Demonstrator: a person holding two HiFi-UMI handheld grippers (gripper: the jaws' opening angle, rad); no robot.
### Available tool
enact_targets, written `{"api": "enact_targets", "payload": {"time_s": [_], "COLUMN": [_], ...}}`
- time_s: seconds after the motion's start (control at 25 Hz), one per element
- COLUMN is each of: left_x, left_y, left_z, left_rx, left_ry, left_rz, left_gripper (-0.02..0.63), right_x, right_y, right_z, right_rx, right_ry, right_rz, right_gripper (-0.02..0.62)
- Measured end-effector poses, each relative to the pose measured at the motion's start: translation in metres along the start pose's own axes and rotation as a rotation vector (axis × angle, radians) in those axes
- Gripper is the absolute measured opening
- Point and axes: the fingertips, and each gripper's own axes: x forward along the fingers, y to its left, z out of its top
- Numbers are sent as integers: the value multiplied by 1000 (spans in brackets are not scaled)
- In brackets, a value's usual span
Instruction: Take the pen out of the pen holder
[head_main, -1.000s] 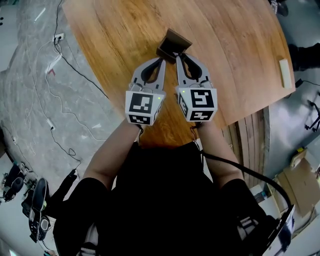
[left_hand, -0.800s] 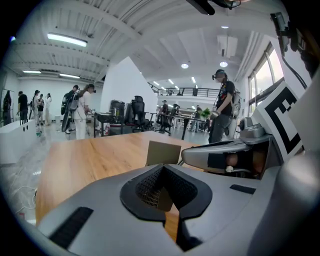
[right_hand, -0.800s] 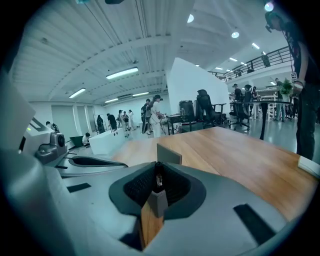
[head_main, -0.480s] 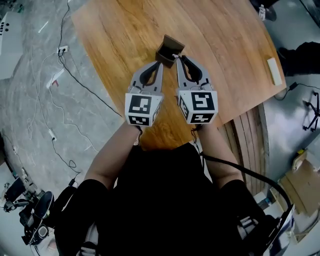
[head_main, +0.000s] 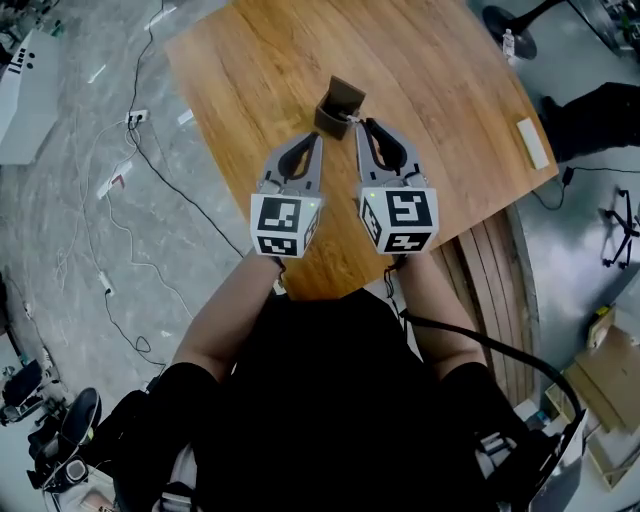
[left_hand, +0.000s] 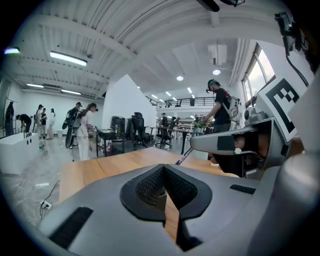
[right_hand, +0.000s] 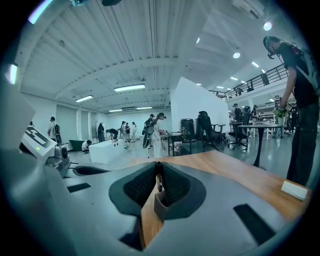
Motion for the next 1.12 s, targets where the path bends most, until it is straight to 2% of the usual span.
{"api": "enact_targets", "payload": {"time_s": [0.24,0.56,0.88,1.12], "left_x": [-14,-14,18,54], "left_y": [-5,-2,13,30], "left_z": [11,9,-11,-34], "left_rx": [6,1,-7,-27], "left_ry": [-30,-24,16,61], "left_rz": [0,-5,-5,-5], "left_gripper": [0,0,0,0], "right_x": [-17,-18,16,54], "right_y": [4,5,-8,-21], "right_z": [20,21,-4,-37], "right_rx": [-21,-23,-3,24], "right_ry": [-35,-36,16,78], "right_rz": [-12,-22,-13,2], "right_gripper": [41,41,41,41]}}
